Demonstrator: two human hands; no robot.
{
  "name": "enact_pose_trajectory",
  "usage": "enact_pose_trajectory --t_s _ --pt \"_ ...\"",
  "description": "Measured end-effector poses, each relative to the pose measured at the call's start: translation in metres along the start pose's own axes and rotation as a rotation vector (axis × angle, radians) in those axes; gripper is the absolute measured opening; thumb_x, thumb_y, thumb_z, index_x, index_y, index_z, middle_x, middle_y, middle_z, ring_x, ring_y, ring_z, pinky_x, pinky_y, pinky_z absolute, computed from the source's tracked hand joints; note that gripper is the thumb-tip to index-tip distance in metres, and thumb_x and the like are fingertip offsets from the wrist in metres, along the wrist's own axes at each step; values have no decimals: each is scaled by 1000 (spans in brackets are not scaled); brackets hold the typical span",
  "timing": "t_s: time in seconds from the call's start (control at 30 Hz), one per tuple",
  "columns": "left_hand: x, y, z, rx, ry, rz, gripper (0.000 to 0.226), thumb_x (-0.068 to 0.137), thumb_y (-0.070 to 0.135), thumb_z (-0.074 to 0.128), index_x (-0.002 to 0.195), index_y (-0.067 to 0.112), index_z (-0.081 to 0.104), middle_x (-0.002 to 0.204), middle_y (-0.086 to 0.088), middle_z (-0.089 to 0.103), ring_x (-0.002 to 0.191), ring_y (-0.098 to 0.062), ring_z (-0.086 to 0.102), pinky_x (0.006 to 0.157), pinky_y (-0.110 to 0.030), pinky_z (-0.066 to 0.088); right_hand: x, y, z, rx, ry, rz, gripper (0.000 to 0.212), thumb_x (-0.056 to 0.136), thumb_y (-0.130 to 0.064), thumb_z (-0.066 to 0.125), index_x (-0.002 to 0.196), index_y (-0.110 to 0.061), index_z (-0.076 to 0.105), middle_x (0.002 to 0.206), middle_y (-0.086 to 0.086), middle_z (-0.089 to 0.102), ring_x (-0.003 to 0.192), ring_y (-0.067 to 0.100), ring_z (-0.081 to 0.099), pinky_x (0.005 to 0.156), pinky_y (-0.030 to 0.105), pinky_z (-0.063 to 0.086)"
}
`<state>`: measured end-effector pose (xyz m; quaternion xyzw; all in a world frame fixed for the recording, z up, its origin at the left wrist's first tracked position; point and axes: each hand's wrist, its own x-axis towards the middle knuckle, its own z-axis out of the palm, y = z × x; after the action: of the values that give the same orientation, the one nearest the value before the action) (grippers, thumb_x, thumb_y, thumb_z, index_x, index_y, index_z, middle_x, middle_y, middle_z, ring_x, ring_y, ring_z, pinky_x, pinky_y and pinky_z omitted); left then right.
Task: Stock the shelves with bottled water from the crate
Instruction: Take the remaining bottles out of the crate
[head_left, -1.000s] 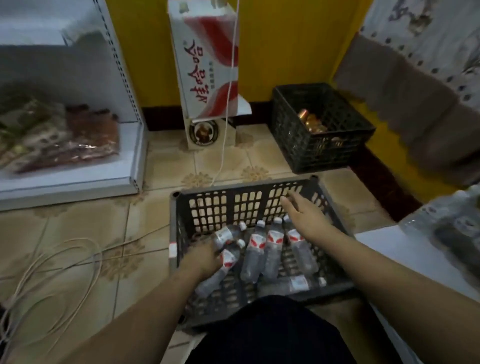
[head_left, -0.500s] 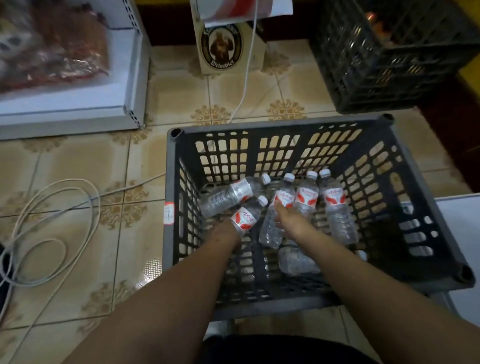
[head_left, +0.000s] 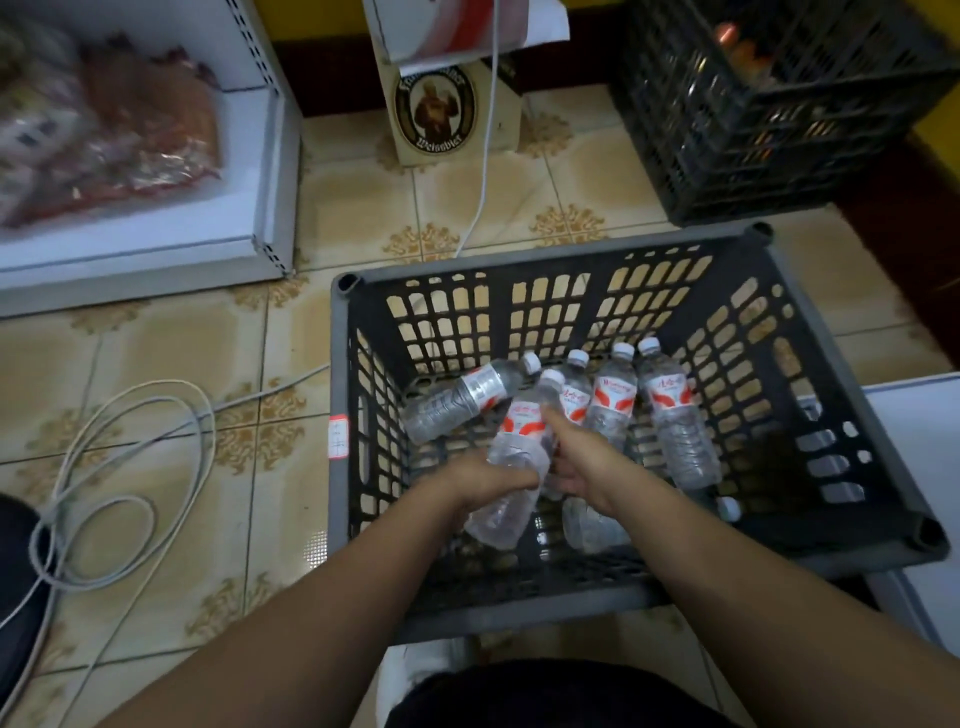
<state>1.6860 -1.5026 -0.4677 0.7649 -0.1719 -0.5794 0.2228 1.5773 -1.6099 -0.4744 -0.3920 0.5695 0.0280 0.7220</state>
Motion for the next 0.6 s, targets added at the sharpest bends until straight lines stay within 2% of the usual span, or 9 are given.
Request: enact_pose_trajectory --t_s 0.1,0.2,0.33,0.4,0.5,0.6 --pt "-37 22 -3 52 -7 204 62 56 50 77 112 28 66 107 6 71 98 -15 67 93 -41 54 -31 -21 -4 129 52 -94 49 87 -58 61 111 -16 62 103 8 72 96 26 70 81 41 58" --pt "-83 53 -6 68 16 367 56 68 44 81 118 29 63 111 7 70 101 -11 66 95 -37 52 -78 -50 -16 120 122 -182 54 87 -63 57 110 -15 59 100 11 70 91 28 70 78 41 60" --pt "-152 98 -7 -72 -124 511 49 74 41 82 118 30 61 111 5 72 101 -13 70 97 -40 53 -167 -101 -40 7 209 -432 49 89 -54 61 103 -8 65 94 13 73 79 25 72 70 37 59" --pt "-186 119 -5 -143 -228 524 49 80 41 76 124 26 59 113 0 72 103 -20 69 96 -42 53 -222 -126 -55 -35 246 -580 45 91 -50 60 105 -7 64 97 13 71 82 23 70 65 33 57" --pt "-235 148 5 -227 -333 575 45 86 41 69 125 20 59 114 -8 71 105 -30 68 90 -43 55 -305 -153 -81 -91 319 -765 49 90 -54 59 114 -11 62 105 9 71 94 23 70 82 41 59" --pt "-289 184 25 -255 -317 714 47 83 41 69 123 18 60 108 -8 73 97 -29 71 77 -33 57 -382 -169 -107 -83 327 -881 46 92 -52 56 117 -14 61 108 7 71 98 22 69 84 40 58"
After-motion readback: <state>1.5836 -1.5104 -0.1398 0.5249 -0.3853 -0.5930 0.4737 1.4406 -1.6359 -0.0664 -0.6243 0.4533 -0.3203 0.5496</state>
